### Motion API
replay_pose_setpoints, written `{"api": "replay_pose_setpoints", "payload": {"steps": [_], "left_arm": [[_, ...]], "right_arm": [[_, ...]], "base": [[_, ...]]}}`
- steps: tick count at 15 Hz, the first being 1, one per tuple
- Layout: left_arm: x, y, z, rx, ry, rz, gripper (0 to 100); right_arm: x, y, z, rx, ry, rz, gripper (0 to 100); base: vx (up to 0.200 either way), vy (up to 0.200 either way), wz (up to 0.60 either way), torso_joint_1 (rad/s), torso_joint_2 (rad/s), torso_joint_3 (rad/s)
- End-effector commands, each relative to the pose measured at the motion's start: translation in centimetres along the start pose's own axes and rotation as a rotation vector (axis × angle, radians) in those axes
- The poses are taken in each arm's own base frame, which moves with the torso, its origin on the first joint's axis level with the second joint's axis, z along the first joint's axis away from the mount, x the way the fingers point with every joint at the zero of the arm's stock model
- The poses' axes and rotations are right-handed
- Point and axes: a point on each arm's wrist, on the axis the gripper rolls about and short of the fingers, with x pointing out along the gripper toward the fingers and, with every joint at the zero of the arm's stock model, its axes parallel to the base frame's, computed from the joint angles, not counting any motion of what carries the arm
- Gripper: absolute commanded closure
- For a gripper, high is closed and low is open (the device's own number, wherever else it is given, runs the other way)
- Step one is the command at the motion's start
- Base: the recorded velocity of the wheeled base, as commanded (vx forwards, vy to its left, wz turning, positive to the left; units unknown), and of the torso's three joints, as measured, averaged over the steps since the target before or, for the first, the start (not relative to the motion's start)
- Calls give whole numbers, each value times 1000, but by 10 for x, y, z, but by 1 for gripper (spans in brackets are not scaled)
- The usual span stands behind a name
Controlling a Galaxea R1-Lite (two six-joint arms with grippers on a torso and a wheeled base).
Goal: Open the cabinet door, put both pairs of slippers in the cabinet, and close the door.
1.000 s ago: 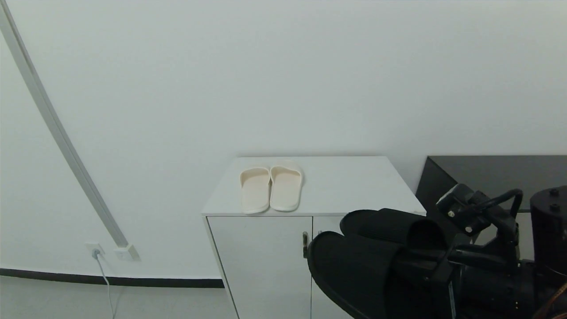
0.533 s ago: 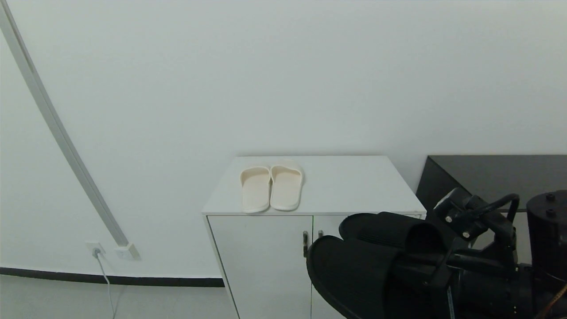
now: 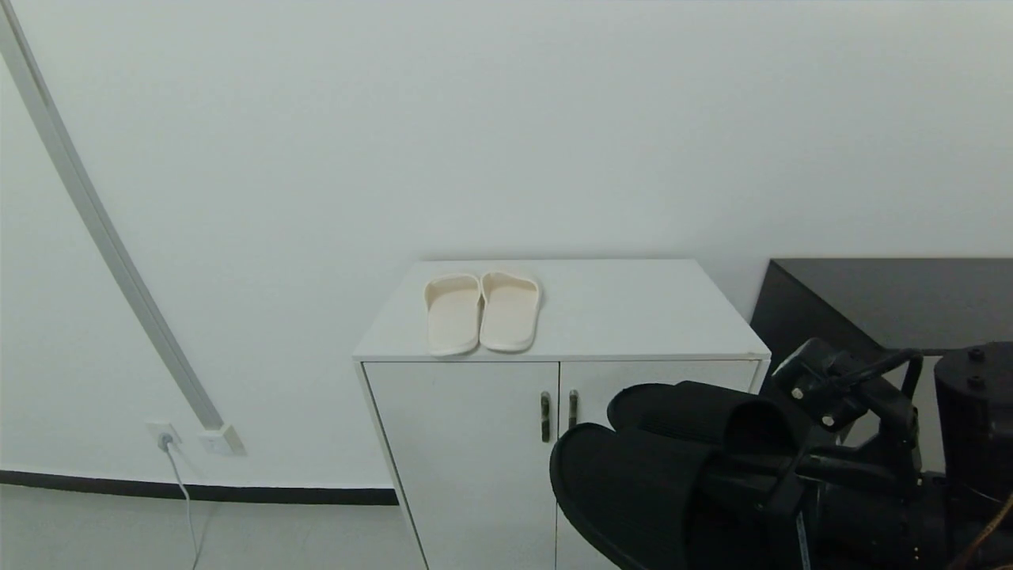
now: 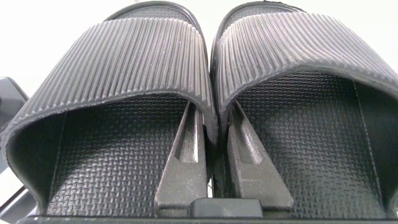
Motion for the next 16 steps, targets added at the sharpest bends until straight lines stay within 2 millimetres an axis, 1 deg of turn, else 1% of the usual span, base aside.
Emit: {"api": "replay_pose_setpoints", "payload": {"steps": [1, 8, 10, 16], "left_arm": [[0, 0, 0, 0, 2, 1, 0], [0, 0, 0, 2, 2, 1, 0], [0, 0, 0, 2, 2, 0, 0], [0, 0, 0, -2, 2, 1, 0]], "right_arm": [[2, 0, -2, 0, 12, -1, 100], [1, 0, -7, -4, 26, 3, 100], [1, 1, -6, -4, 20, 2, 100], [1, 0, -9, -3, 32, 1, 100]], "base": [[0, 0, 0, -222, 554, 315], [0, 0, 0, -216, 545, 318], [0, 0, 0, -178, 500, 315], [0, 0, 0, -167, 491, 324]]}}
